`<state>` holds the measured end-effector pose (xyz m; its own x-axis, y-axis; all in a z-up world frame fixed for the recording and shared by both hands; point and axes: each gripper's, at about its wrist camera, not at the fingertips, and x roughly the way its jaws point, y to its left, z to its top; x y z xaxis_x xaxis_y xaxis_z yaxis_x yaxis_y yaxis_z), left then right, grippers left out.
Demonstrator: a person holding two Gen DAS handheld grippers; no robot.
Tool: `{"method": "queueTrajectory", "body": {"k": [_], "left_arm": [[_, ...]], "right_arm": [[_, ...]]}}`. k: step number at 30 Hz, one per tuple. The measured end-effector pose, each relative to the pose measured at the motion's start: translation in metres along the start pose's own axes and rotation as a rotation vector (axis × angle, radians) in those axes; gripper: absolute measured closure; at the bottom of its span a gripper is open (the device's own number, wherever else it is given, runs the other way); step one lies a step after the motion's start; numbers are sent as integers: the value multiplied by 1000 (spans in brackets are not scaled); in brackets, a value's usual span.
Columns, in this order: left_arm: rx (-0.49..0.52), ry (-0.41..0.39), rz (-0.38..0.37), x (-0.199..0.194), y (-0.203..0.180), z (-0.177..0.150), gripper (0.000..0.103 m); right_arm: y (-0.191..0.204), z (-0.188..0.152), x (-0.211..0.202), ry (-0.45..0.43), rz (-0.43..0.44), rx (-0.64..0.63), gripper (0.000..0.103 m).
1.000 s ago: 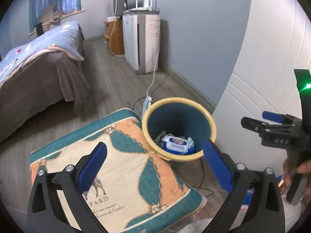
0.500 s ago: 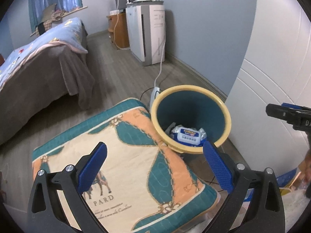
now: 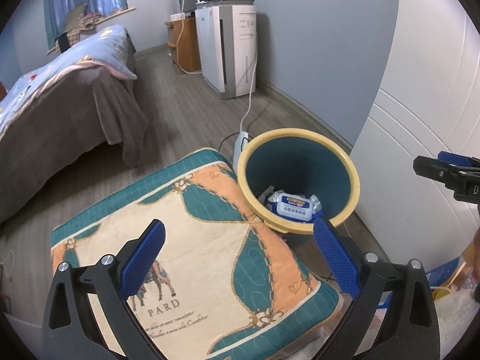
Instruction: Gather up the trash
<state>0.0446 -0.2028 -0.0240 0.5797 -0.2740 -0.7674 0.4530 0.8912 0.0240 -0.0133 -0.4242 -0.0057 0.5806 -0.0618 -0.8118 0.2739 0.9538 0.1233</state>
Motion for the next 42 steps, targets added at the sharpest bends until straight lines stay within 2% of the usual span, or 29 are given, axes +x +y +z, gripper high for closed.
{"method": "queueTrajectory", "body": {"k": [42], "left_arm": [[13,-2,-13,-3,-4,-1,5]], "right_arm": [[-3,7,3,8,-12,-18,6]]}}
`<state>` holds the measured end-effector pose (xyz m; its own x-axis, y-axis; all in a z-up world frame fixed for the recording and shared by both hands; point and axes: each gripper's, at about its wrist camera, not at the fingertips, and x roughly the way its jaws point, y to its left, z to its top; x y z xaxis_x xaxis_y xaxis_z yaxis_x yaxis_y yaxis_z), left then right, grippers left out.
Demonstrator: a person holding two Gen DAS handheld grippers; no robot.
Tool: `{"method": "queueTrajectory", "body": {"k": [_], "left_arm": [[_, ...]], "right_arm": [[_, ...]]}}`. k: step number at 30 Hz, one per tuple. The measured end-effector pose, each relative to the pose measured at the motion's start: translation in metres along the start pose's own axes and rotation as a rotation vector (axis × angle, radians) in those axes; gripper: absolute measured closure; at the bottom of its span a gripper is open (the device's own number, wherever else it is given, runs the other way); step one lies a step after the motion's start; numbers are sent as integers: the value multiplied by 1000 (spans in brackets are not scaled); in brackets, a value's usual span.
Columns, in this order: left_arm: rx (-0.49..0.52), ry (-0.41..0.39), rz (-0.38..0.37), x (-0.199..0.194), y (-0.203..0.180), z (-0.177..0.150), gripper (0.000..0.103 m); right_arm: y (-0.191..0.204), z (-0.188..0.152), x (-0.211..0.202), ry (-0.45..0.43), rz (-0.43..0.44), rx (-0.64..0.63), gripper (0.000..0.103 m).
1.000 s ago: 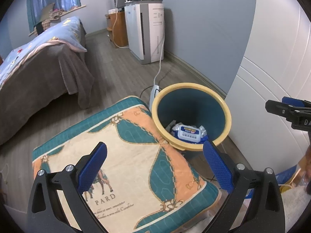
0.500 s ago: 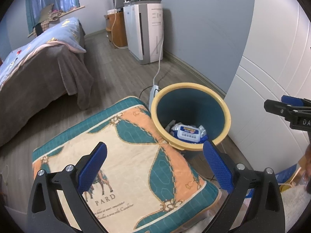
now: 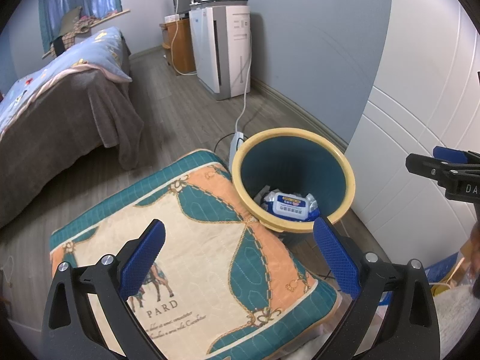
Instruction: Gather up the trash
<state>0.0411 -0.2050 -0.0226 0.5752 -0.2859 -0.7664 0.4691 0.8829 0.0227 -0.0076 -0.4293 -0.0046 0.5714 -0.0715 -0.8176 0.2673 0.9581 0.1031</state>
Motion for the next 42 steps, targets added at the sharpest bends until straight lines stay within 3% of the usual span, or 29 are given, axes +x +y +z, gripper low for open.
{"method": "queueTrajectory", "body": {"k": [25,42], "left_arm": [[10,4,-8,0,0,0,5],[73,-30,3,-8,-3,-5,5]], "right_arm": [[-1,1,1,5,0,-6,6],[-1,1,2,5,-1,-7,6]]}}
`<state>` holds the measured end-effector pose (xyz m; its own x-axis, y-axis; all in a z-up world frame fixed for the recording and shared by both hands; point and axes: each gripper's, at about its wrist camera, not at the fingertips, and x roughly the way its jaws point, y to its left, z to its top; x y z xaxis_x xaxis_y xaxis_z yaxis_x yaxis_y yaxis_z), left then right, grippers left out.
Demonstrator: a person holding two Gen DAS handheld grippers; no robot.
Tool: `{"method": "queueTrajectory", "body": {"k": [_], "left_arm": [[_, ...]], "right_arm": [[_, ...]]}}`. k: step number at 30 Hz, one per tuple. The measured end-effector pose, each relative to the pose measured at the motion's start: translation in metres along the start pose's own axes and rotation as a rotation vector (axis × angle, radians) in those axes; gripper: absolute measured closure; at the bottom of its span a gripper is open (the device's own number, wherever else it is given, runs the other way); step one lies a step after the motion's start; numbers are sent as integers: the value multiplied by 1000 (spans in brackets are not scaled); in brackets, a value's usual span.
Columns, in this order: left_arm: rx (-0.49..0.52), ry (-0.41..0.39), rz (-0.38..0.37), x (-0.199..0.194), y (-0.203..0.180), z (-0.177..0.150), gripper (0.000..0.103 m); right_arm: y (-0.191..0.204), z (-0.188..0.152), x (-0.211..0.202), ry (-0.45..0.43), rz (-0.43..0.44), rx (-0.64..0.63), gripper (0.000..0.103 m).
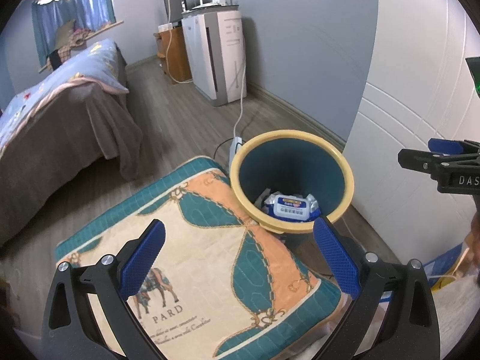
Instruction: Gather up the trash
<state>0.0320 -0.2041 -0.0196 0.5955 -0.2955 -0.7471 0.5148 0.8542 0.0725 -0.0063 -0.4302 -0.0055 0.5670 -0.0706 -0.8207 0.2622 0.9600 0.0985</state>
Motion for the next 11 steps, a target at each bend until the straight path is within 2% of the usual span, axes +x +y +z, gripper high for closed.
{"method": "queueTrajectory", "body": {"k": [7,11], "left_arm": [[-6,23,-26,-1,4,2,5],[-47,-19,-19,-16,14,6,5]], "right_arm": [[-1,0,1,-2,-4,-1,6],[0,0,6,3,-20,4,6]]}}
